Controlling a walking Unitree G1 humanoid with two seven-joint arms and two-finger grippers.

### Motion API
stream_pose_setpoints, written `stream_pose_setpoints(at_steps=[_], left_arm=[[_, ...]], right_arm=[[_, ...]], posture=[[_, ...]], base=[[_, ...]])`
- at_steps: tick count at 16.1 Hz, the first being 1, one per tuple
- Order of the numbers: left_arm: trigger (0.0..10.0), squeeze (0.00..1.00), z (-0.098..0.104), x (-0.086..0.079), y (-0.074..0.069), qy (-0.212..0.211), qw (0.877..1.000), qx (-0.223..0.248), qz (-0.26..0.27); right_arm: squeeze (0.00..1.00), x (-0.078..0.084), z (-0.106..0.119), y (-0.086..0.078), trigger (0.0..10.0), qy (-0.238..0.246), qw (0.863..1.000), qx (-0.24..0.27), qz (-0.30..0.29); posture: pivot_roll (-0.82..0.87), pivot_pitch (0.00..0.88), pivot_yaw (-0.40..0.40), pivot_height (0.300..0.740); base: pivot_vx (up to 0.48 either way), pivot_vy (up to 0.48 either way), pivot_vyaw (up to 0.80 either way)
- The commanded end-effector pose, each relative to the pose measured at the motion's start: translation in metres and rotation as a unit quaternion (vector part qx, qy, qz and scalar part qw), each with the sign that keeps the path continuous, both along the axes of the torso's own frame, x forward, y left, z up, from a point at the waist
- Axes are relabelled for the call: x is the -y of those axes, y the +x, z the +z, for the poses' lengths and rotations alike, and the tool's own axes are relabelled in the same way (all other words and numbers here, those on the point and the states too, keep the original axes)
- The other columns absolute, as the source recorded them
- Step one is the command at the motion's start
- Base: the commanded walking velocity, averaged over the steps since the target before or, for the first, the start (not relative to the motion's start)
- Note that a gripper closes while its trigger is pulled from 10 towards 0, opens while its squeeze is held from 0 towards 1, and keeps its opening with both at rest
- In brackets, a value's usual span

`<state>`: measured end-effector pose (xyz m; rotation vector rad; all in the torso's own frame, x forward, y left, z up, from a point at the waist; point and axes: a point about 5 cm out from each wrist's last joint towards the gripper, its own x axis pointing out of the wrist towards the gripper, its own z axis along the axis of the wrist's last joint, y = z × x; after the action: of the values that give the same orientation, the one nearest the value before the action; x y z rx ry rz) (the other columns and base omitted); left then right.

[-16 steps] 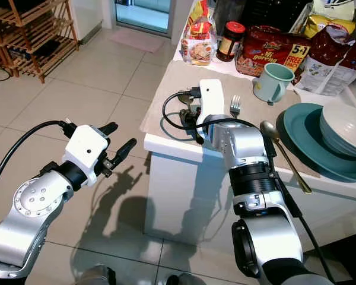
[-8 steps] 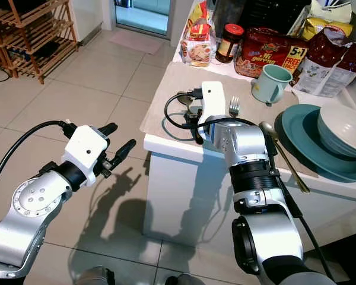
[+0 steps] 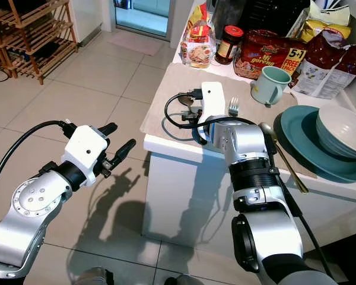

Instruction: Setting the table

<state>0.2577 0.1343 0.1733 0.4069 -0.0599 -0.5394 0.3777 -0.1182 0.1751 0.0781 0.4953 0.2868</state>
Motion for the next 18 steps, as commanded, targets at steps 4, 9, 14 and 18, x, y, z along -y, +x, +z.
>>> stream_pose_setpoints(at_steps=[4,9,14,18], left_arm=[[10.0,0.00,0.004,0.003,0.002,-0.002,1.000,0.008,-0.005],[10.0,0.00,0.005,0.000,0.003,-0.002,1.000,0.011,-0.002],[10.0,0.00,0.007,-0.001,0.006,-0.004,1.000,0.017,0.000],[10.0,0.00,0.014,-0.002,0.012,-0.095,0.991,0.050,0.075]], right_arm=[[0.00,0.013,0.027,0.001,0.0,0.038,0.997,0.059,-0.035],[0.00,0.025,0.055,-0.008,0.0,0.028,0.985,0.152,-0.079],[0.00,0.040,0.062,-0.019,0.0,-0.183,0.942,0.249,-0.134],[0.00,0.052,0.062,-0.051,0.0,-0.129,0.906,0.379,-0.136]], posture=[[0.15,0.021,-0.161,0.740],[0.15,0.010,-0.153,0.740],[0.15,0.011,-0.147,0.740],[0.15,0.016,-0.160,0.740]], base=[[0.000,0.000,0.00],[0.000,0.000,0.00],[0.000,0.000,0.00],[0.000,0.000,0.00]])
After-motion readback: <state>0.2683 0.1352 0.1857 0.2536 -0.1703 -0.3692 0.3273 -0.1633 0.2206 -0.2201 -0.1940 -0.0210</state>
